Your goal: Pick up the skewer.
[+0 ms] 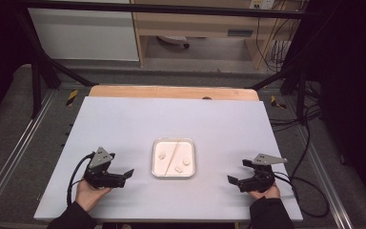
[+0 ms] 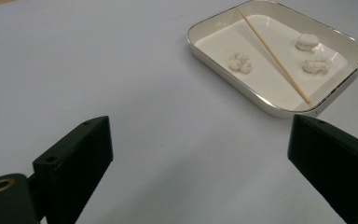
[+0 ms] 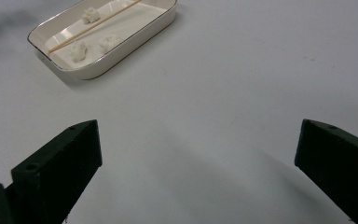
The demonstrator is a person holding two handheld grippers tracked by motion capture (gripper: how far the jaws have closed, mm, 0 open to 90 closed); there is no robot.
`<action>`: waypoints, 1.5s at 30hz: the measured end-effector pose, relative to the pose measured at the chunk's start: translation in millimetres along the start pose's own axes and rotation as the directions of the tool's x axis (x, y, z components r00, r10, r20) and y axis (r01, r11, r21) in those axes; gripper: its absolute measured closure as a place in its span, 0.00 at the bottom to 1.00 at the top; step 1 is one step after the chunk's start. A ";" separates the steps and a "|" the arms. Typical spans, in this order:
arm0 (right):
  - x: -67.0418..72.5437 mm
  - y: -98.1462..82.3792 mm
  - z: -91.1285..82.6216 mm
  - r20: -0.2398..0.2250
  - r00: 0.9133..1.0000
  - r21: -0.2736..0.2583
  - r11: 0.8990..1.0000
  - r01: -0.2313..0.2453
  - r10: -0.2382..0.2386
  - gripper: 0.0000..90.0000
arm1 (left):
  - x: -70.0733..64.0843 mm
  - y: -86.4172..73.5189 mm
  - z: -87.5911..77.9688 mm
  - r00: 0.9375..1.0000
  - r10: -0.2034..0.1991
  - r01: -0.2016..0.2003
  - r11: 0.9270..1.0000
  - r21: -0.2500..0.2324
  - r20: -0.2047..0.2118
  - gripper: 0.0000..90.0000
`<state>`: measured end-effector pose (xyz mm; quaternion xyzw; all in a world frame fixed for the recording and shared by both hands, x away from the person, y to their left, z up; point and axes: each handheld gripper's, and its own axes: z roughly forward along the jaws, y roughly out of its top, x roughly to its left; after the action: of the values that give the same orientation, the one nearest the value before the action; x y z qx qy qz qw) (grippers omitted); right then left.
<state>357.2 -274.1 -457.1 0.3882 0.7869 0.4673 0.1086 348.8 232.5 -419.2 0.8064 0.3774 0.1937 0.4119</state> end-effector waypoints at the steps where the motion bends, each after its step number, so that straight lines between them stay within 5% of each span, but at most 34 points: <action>1: 0.1 0.0 -0.1 0.000 1.000 -0.001 1.000 0.002 -0.002 0.01 | -2.0 2.3 1.1 1.000 0.001 -0.001 1.000 0.004 0.002 0.07; 34: 0.6 -0.4 1.0 0.002 1.000 0.016 1.000 0.010 -0.010 0.01 | -60.6 62.4 68.7 0.996 0.070 -0.074 0.995 0.067 0.061 0.10; 45: 0.6 -0.6 1.5 0.000 1.000 0.017 1.000 0.015 -0.015 0.01 | -74.0 73.6 94.2 0.996 0.080 -0.085 0.989 0.124 0.043 0.27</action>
<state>357.3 -272.9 -458.3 0.3831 0.7936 0.4598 0.1091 393.2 99.2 -414.8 0.8492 0.3473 0.1712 0.3592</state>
